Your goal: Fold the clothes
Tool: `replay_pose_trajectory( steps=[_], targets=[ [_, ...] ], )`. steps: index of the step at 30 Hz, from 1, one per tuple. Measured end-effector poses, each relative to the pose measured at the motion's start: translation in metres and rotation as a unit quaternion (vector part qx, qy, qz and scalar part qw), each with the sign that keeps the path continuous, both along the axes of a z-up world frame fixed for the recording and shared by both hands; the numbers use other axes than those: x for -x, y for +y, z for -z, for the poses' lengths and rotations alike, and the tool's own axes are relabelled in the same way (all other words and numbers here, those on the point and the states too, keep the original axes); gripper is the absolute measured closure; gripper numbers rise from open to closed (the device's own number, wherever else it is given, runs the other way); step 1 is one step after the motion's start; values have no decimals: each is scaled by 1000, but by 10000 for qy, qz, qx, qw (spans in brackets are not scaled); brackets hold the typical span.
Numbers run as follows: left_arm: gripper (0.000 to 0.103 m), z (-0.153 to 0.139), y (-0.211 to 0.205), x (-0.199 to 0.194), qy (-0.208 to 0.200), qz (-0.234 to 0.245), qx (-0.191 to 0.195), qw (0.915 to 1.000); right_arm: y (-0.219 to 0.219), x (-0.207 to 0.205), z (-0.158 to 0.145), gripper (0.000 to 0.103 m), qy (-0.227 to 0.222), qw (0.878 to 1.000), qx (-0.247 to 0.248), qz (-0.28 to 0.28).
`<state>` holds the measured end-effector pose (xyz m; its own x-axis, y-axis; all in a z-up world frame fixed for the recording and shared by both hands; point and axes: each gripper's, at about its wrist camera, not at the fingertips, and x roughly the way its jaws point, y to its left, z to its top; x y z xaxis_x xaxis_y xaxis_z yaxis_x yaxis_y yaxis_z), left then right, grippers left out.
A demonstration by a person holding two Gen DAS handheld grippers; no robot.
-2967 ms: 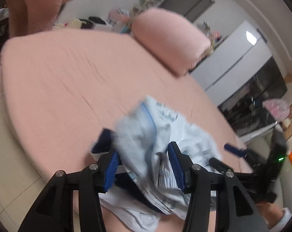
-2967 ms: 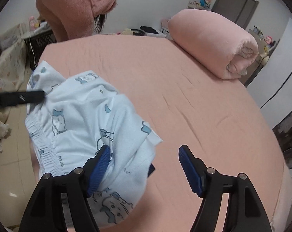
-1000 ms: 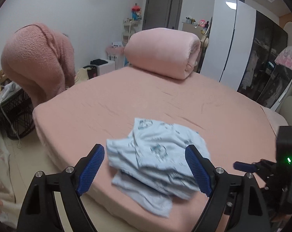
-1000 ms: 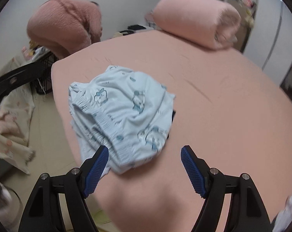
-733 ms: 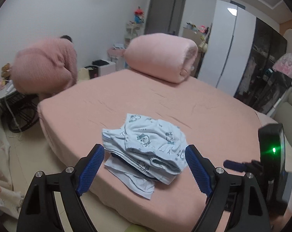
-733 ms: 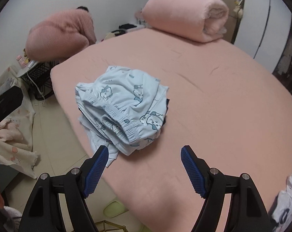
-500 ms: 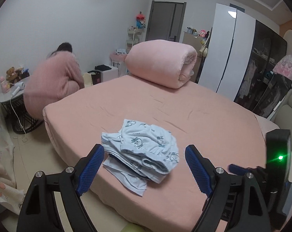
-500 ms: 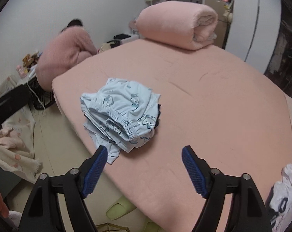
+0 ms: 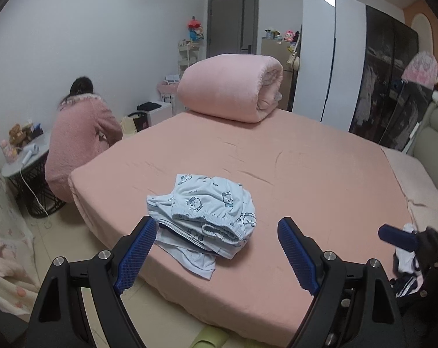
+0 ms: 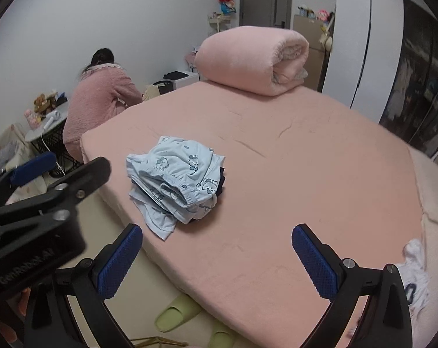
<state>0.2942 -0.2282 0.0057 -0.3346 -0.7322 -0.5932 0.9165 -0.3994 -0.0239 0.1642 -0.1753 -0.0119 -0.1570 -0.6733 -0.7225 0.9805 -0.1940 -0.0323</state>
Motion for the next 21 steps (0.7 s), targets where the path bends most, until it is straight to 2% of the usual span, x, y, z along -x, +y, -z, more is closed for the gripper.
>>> replay_pose_trajectory(
  steps=[5,11,14,17,21],
  targets=[
    [17,3,6,7,-85,247,-56,9996,7,-4,-2,0,-40,9999,-139,-87],
    [17,28,-1,26,-341,462,-575,9967,9,7,17,0,333,9960,-787,260],
    [17,42,-5,36,-465,536,-801,9943,10,17,35,0,280,9928,-1086,427],
    [17,52,-8,44,-521,603,-976,9920,13,27,40,0,83,9917,-1160,548],
    [17,53,-8,49,-583,612,-961,9918,18,31,32,0,162,9926,-1017,648]
  ],
)
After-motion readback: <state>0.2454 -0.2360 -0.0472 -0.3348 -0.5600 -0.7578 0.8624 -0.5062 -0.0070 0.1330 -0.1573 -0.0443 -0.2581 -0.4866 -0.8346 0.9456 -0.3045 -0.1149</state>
